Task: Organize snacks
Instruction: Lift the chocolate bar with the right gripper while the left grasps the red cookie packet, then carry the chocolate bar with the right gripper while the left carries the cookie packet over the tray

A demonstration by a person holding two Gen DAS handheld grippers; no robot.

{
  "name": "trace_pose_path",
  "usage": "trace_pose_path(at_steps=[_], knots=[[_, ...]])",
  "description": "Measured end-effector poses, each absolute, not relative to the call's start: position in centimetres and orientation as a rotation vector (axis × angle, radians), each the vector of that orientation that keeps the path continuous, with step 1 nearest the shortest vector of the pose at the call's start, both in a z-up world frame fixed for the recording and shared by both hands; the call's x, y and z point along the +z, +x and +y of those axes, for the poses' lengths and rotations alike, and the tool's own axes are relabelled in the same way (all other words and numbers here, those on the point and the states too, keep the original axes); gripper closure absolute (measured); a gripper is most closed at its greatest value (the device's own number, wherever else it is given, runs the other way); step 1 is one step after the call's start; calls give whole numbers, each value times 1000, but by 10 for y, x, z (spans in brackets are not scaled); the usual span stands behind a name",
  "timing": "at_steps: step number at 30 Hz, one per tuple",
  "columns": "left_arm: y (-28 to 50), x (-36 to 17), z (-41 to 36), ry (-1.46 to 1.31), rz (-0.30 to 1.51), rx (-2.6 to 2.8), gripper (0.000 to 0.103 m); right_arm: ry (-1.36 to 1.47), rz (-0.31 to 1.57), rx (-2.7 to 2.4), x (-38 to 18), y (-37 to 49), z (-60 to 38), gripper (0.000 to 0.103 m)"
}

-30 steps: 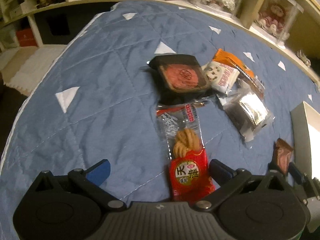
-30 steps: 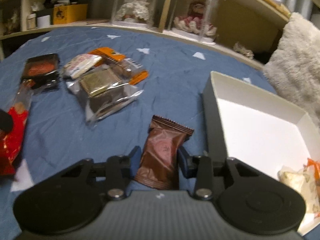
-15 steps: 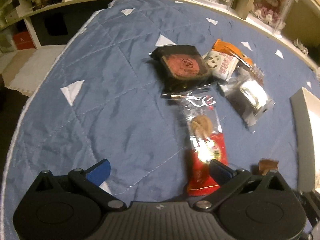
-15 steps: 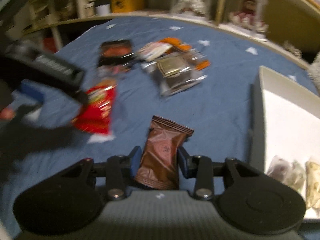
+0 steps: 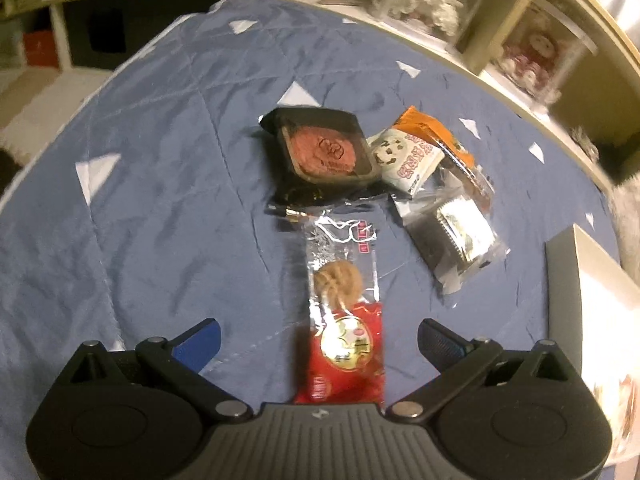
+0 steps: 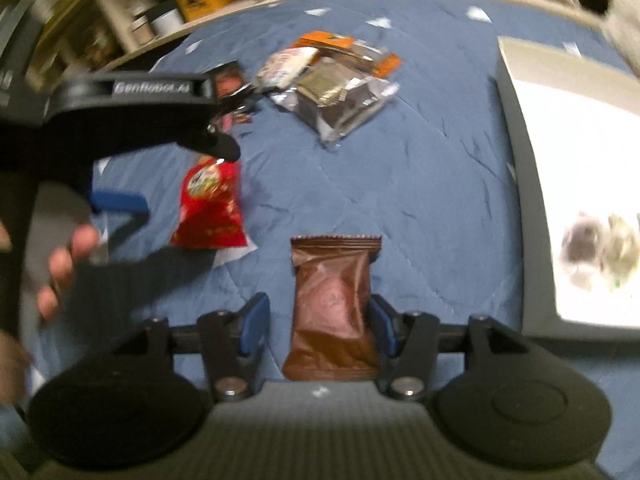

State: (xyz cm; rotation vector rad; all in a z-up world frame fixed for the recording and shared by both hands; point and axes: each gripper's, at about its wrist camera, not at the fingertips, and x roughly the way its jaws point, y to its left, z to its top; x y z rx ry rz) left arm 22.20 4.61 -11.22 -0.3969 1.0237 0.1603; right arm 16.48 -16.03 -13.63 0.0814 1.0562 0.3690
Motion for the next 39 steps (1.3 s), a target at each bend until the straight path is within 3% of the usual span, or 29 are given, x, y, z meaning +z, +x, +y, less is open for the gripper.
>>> trace_pose_path(at_steps=[10, 16, 21, 39], knots=[[230, -125, 24, -395, 1029, 183, 16, 53, 1081, 328, -146, 173, -150, 43], [230, -129, 32, -389, 1011, 197, 38, 10, 1078, 335, -147, 172, -150, 56], [228, -125, 45, -437, 980, 166, 61, 13, 1055, 357, -145, 171, -156, 56], [193, -65, 35, -438, 852, 32, 61, 63, 816, 324, -64, 171, -214, 56]])
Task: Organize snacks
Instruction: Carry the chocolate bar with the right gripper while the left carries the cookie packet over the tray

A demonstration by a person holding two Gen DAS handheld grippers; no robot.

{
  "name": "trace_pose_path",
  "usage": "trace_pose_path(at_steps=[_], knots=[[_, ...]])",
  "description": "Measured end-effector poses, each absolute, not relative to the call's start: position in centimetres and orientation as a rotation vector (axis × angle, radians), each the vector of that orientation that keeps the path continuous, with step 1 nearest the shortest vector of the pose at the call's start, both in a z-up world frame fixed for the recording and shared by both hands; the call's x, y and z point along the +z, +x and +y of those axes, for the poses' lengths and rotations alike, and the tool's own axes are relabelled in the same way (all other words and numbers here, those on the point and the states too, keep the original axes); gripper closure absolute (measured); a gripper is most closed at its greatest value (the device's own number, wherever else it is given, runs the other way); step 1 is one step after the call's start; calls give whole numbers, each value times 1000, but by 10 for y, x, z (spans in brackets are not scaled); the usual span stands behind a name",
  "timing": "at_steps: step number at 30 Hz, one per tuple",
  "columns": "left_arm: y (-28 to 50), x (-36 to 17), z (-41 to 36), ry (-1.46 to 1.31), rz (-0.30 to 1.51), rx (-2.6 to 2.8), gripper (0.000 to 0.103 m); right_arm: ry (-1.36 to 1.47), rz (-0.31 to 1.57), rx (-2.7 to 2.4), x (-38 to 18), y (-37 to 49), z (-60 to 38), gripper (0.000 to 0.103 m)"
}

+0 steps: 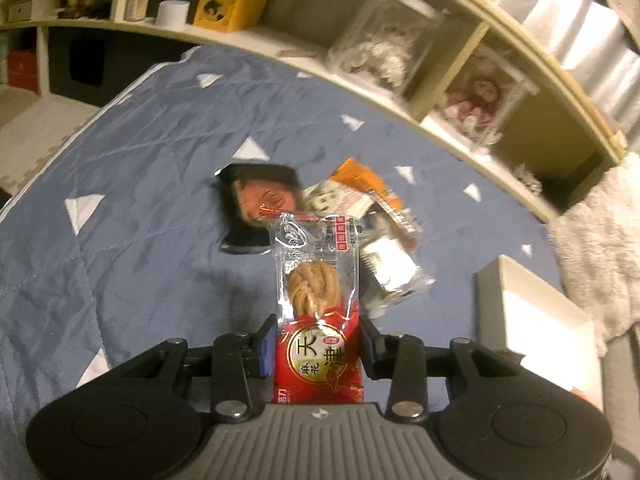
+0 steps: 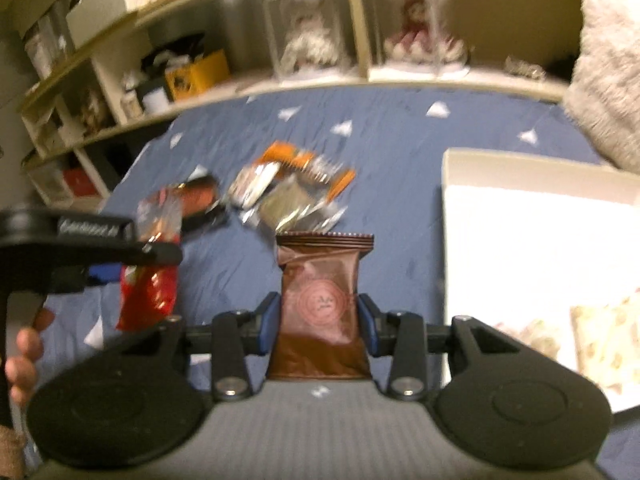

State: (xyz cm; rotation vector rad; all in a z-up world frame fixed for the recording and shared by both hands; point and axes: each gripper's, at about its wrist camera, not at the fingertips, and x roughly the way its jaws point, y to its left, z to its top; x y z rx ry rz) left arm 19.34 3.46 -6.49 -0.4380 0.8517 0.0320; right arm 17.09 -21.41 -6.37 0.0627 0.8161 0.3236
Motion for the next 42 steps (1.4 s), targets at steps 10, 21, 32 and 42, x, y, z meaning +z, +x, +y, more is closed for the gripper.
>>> trace_pose_path(at_steps=[10, 21, 32, 42], knots=[[201, -29, -15, -418, 800, -119, 61, 77, 762, 291, -38, 184, -270, 56], [233, -24, -102, -359, 830, -243, 61, 156, 762, 209, -46, 203, -336, 56], [275, -50, -180, -302, 917, -331, 61, 256, 799, 146, -67, 230, -390, 56], [317, -90, -208, -271, 1012, -342, 61, 304, 857, 102, -95, 262, -406, 56]])
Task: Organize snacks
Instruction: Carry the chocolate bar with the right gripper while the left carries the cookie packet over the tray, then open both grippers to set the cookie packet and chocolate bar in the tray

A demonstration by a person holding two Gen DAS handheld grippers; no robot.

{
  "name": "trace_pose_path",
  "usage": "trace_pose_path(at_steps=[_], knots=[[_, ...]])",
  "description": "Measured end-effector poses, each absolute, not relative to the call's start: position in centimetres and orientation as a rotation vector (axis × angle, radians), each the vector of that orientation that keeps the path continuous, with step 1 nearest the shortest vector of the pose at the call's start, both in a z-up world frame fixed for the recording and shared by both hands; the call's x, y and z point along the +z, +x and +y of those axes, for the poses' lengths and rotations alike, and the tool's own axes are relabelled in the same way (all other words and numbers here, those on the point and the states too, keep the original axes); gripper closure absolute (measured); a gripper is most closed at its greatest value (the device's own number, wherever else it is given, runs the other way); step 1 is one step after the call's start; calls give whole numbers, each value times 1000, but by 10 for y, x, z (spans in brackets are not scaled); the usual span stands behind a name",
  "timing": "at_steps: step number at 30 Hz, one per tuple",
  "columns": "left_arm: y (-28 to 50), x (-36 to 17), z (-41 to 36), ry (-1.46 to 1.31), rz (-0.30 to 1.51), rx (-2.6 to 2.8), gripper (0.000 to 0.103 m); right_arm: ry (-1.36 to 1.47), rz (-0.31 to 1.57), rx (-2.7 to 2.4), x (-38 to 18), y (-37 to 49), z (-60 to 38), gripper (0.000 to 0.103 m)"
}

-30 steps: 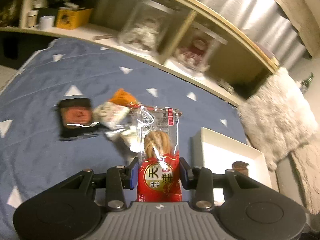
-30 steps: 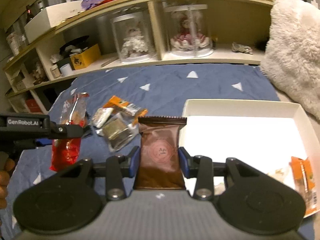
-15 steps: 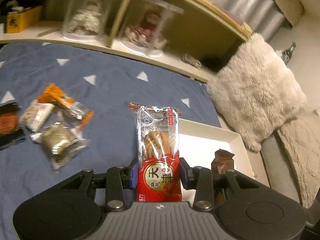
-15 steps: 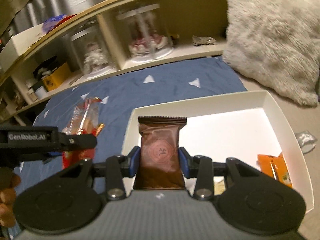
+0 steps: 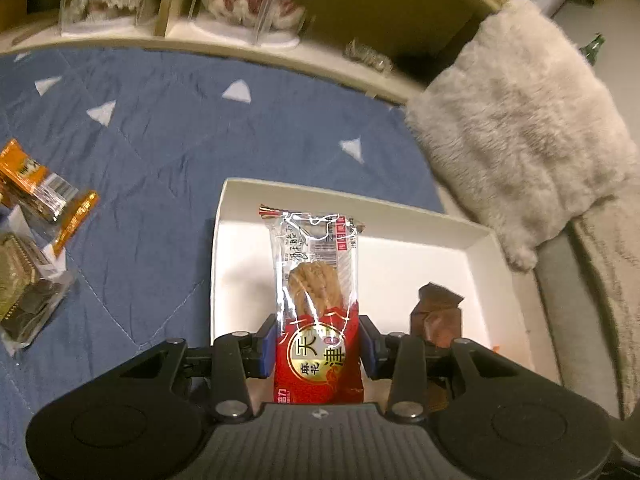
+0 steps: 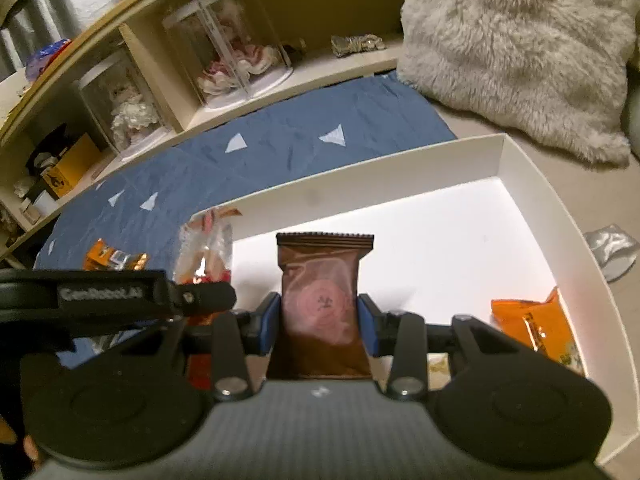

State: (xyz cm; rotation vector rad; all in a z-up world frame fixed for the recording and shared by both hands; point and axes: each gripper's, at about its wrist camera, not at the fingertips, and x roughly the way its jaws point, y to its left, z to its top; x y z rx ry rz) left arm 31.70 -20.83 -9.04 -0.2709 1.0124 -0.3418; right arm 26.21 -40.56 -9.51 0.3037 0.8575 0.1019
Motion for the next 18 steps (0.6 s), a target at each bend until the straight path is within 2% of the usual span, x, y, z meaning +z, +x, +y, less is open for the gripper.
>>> trace_pose_path(at_steps=[8, 9, 10, 12, 16, 18], knots=[[340, -107, -204, -278, 1047, -333, 61, 306, 869, 127, -104, 280, -398, 55], [342, -108, -204, -279, 1047, -333, 59, 311, 863, 128, -104, 281, -397, 53], [343, -109, -203, -280, 1047, -333, 58, 316, 854, 124, -104, 281, -397, 47], [344, -110, -201, -289, 1043, -336, 50, 306, 859, 123, -103, 281, -398, 42], [342, -107, -201, -289, 1049, -349, 47, 279, 882, 97, -102, 277, -399, 42], [340, -105, -202, -280, 1045, -351, 41, 271, 893, 86, -101, 275, -401, 42]])
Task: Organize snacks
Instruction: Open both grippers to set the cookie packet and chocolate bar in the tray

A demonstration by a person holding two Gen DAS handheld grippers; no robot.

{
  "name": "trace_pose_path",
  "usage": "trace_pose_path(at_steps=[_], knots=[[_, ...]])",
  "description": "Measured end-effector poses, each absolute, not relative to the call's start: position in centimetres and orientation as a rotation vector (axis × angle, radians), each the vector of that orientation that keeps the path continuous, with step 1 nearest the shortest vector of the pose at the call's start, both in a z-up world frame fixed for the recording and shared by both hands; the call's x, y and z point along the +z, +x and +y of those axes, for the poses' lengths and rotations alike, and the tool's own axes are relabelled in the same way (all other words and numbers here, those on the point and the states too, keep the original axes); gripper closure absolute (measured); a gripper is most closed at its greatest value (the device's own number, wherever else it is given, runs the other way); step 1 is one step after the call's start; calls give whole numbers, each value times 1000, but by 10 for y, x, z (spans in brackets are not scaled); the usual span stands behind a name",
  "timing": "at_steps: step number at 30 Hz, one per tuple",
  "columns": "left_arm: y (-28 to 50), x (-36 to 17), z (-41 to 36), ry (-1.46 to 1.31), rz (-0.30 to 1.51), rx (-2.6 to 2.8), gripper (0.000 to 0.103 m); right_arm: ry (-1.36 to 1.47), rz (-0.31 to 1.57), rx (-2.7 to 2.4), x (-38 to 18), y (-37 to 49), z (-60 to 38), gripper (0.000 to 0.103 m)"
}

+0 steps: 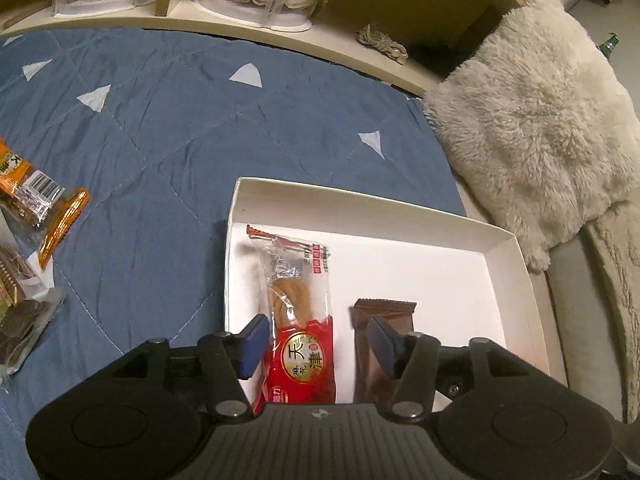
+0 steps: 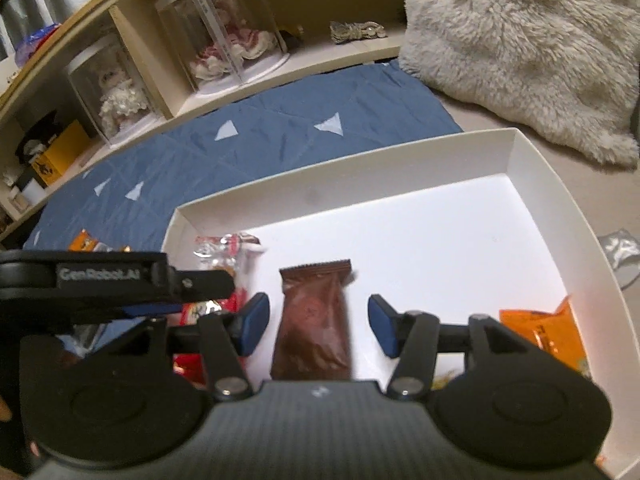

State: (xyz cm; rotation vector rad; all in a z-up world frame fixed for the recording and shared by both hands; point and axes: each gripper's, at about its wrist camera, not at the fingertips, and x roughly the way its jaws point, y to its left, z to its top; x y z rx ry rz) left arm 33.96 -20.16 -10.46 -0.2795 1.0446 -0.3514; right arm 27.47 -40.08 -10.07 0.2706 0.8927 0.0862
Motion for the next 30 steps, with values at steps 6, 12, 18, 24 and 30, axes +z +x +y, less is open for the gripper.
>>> trace_pose_path(at_steps=[6, 12, 18, 24, 30], knots=[[332, -96, -201, -244, 1038, -344, 37, 257, 895, 78, -94, 264, -404, 41], [321, -88, -200, -218, 1040, -341, 36, 233, 900, 69, -89, 255, -408, 37], [307, -79, -197, -201, 1035, -339, 36, 227, 888, 54, -82, 244, -412, 33], [288, -69, -191, -186, 1025, -341, 34, 220, 870, 34, -72, 225, -414, 30], [269, -60, -179, -173, 1014, -329, 33, 211, 854, 11, -63, 206, -411, 29]])
